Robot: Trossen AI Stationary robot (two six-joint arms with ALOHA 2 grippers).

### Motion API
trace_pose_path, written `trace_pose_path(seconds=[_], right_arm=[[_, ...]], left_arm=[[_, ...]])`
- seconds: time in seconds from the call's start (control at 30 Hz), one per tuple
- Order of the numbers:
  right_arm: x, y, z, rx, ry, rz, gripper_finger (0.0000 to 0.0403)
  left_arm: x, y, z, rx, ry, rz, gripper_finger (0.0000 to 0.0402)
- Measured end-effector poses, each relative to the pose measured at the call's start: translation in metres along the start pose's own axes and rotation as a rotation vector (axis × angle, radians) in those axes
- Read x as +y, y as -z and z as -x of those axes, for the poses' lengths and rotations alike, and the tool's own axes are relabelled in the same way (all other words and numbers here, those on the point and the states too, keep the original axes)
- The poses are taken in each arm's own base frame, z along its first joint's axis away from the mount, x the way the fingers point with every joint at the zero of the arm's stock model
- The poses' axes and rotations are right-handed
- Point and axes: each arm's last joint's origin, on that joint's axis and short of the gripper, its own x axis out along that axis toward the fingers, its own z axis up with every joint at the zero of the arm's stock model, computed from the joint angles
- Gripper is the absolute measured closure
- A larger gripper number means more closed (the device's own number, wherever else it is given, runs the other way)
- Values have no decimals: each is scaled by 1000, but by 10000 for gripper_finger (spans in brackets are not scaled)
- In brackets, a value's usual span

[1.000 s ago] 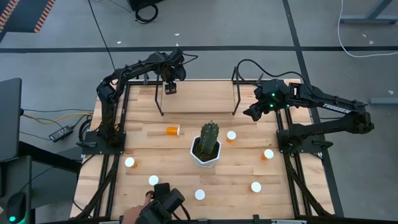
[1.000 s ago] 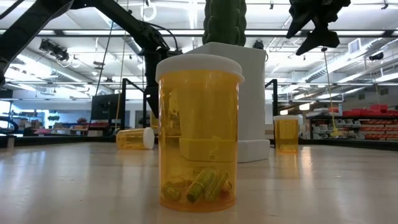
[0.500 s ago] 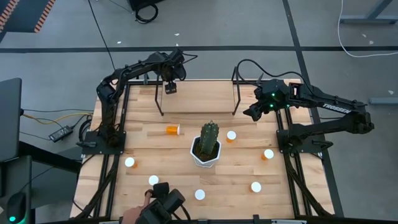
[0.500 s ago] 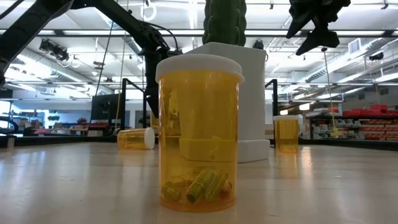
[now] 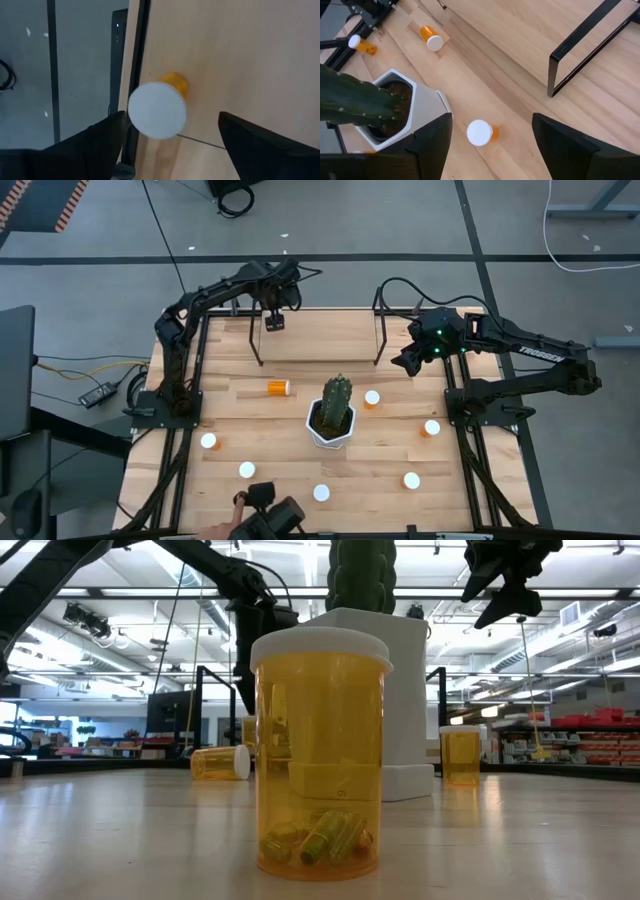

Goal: Pick and place medicine bottles onto shelf by color
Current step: Put the orange medicine bottle on the shelf

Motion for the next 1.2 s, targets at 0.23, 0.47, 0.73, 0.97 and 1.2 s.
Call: trace_pose_path(seconds=[0.23,0.47,0.73,0.97,1.2], right_arm=[[1,0,0,12,-18,-2,120],[1,0,0,12,-19,1,120],[1,0,0,12,-19,11,120],[1,0,0,12,-19,26,120],[0,2,0,31,-23,31,120]], left_arm=[[-24,-16,35,-9,21,-35,67],[-60,-23,55,29,124,-37,67],[-119,-30,72,107,174,-145,72],[-170,-30,72,166,176,-223,84],[-209,-17,39,290,175,-243,93]])
